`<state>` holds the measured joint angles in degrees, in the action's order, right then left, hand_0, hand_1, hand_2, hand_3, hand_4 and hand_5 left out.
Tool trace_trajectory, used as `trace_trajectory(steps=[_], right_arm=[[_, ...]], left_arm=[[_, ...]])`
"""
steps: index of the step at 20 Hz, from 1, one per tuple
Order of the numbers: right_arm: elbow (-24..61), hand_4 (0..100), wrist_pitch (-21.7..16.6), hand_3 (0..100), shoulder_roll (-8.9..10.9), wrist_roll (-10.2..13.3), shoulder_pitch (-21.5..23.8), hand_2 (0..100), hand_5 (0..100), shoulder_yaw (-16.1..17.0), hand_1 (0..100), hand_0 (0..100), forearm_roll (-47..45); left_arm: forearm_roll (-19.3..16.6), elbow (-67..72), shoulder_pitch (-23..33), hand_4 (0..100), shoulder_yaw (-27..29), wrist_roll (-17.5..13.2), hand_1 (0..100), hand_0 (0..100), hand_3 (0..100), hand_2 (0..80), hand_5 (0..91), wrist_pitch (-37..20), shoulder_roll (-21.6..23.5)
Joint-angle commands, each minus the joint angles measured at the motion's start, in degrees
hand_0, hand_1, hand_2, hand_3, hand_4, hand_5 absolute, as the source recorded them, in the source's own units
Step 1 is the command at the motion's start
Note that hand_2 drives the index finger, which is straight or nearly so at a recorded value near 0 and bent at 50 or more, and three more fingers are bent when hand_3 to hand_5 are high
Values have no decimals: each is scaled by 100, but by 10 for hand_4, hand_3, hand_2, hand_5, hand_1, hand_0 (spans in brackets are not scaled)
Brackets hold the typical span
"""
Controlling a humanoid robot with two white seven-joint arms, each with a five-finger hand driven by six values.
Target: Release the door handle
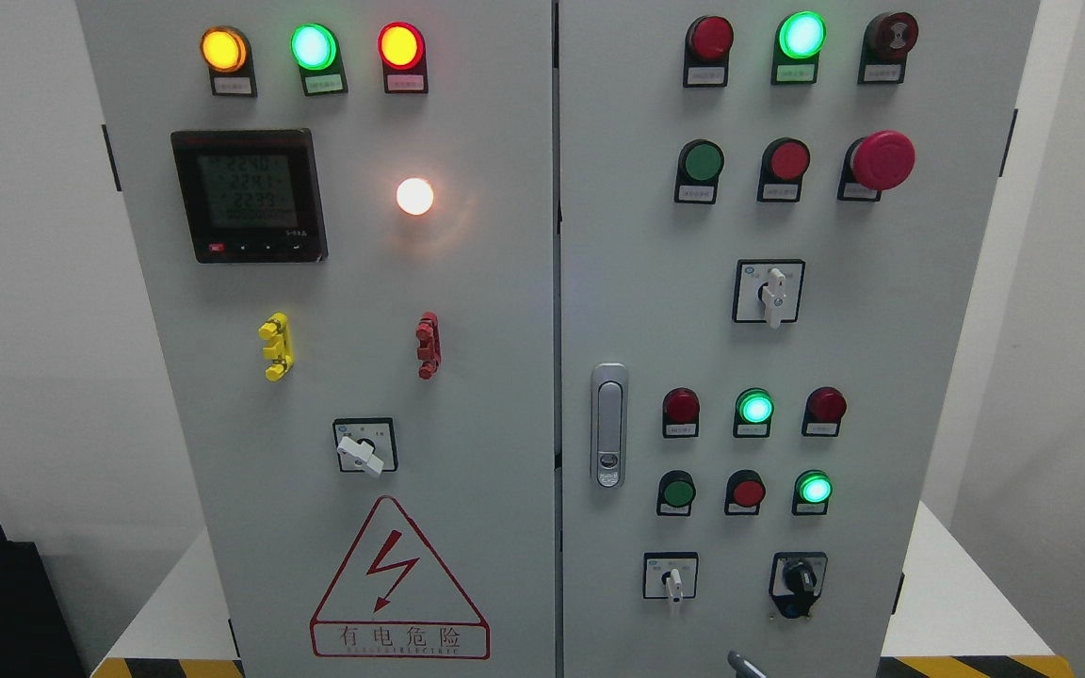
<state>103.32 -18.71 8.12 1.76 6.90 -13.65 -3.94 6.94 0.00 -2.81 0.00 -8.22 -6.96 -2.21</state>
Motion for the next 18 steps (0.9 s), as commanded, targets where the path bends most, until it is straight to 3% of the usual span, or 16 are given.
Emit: trace_trajectory(steps=[1,18], right_arm=[[22,0,-10,39,-21,26,4,0,0,11,146,352,7],[-39,0,7,40,-21,9,-39,0,0,3,145,356,7]], left_arm=[[0,97,0,0,62,5,389,120,0,0,0,2,2],[0,97,0,0,62,5,389,120,0,0,0,2,2]])
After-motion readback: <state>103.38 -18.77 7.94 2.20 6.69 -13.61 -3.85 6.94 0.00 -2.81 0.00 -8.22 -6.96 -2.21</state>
